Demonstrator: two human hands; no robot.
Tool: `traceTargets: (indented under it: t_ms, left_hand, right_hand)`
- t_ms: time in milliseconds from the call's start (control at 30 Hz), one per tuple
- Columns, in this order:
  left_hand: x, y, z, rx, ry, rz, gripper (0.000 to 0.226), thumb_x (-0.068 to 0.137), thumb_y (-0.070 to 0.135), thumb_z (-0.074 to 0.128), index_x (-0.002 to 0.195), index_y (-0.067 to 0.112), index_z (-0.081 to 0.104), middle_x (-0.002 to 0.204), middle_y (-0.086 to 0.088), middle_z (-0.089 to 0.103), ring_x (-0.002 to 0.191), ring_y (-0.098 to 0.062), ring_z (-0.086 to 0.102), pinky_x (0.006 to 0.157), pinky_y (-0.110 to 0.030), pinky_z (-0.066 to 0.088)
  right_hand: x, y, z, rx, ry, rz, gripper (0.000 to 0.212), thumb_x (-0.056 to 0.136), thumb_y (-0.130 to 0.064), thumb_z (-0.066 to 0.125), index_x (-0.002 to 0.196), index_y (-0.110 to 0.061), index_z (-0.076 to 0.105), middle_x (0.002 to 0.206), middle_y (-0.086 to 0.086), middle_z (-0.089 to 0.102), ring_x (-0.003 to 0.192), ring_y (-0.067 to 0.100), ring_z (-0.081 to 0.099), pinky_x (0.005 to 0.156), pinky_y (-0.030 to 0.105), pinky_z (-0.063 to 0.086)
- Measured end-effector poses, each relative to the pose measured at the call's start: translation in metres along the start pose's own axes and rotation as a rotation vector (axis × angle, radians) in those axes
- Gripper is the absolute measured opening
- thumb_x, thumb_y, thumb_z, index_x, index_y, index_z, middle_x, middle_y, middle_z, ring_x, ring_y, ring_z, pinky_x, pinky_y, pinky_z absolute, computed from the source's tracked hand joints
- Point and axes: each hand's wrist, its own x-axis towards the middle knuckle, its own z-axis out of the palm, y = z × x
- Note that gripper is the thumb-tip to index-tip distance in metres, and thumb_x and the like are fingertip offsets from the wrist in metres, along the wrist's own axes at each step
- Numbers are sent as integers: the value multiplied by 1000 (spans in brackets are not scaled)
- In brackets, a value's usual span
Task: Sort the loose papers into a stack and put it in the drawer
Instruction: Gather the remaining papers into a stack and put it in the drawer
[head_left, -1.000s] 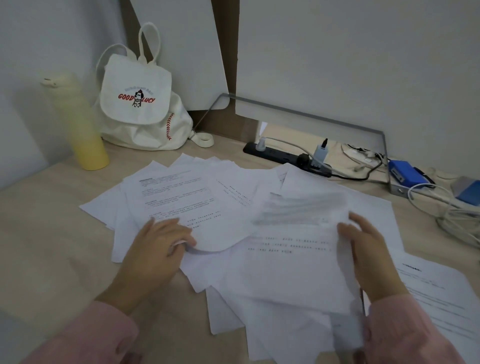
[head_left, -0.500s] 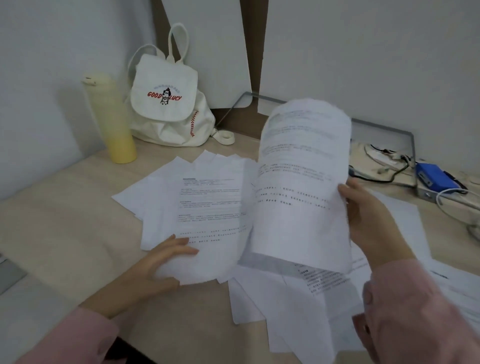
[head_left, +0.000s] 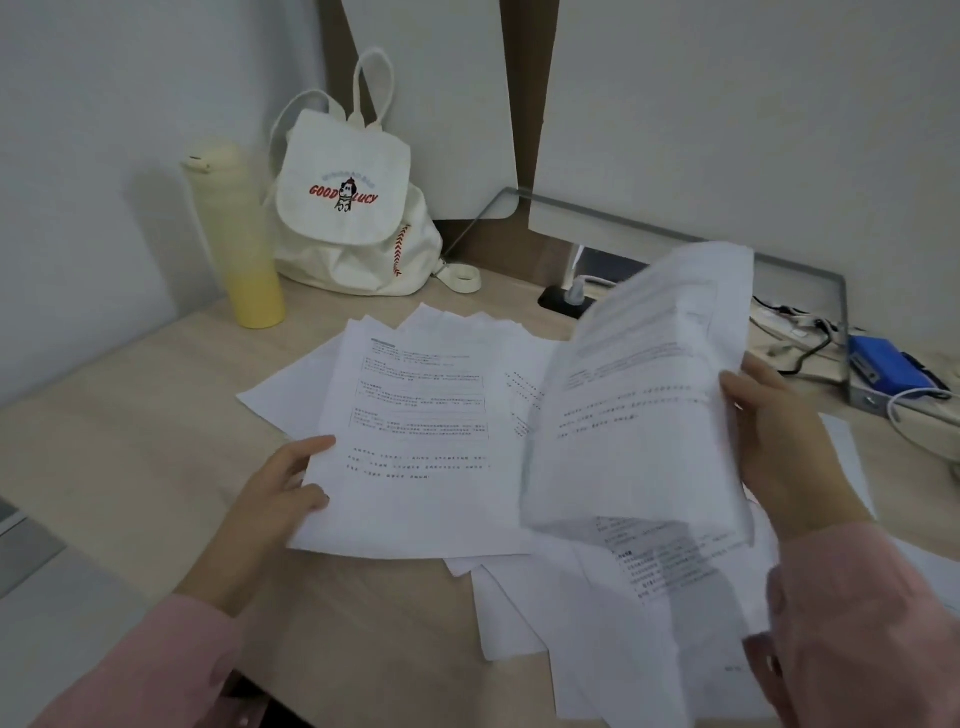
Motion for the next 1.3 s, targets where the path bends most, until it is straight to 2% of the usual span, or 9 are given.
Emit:
traceTargets:
  t_ms: [200,333,467,533,767,867,967,1100,1300]
  left_hand:
    - [-7,-2,-4,50,-103,-66,72,85,-13,45,144,24,26,128,-2,49,113,-19,49,83,-30,41]
    - [-7,-6,-1,44,-132,-97,70,86,-11,44,145,21,26,115,1,56,99,-17,55,69,-23,42]
    - [2,-8,1,3,-108,-146,52,90,0,46,137,22,40,125,-5,58,105,-21,57,76,-27,46]
    - [7,-6,4,-68,-88,-163,34,91,19,54,124,22,51,120,-5,62,100,-20,62,81,-34,49]
    - [8,1,23,30,-169,-102,45,87,26,61,130,17,51,123,-1,63,108,-22,62,97,-43,48]
    - [8,0,29,63,-135,-63,39,90,16,57,128,15,51,119,-2,62,105,-21,61,90,-39,49]
    - [8,-3,32,95,-68,4,28,92,19,54,120,18,52,109,4,62,96,-15,60,74,-28,49]
    - [9,-12,37,142,31,79,11,94,23,51,94,34,53,93,18,58,89,-7,58,67,-22,44]
    - [4,-15,41,184,86,172,22,95,22,48,83,40,48,90,20,58,83,4,54,65,-15,40]
  right_hand:
    - [6,18,20,211,-170,247,42,92,0,37,130,-11,53,126,14,60,116,30,54,102,44,41]
    - [5,51,32,-58,-44,281,30,93,2,37,113,-3,58,99,14,66,90,30,61,82,41,50]
    - [0,69,31,-567,30,164,23,90,3,41,102,-5,59,74,3,56,66,20,50,55,22,45]
    - [-7,75,37,-670,-25,114,25,91,0,40,104,-14,56,76,-3,56,66,13,51,58,24,41]
    - [-1,92,48,-948,-242,-30,36,94,-20,50,130,-17,50,104,6,59,89,21,57,72,25,46]
    - [14,88,26,-1292,-82,-284,54,89,-28,58,138,-12,41,133,14,45,122,29,44,98,34,38]
    - [27,86,-1,-1576,-63,-185,70,88,-46,53,145,-13,27,150,19,24,137,35,25,110,40,25]
    - [34,95,-18,-1700,-42,-137,56,93,-46,41,135,-9,34,126,16,49,116,32,47,88,38,44]
    - [40,88,-24,-1850,-104,-370,47,97,-38,36,135,-12,33,107,9,61,92,26,62,65,29,41]
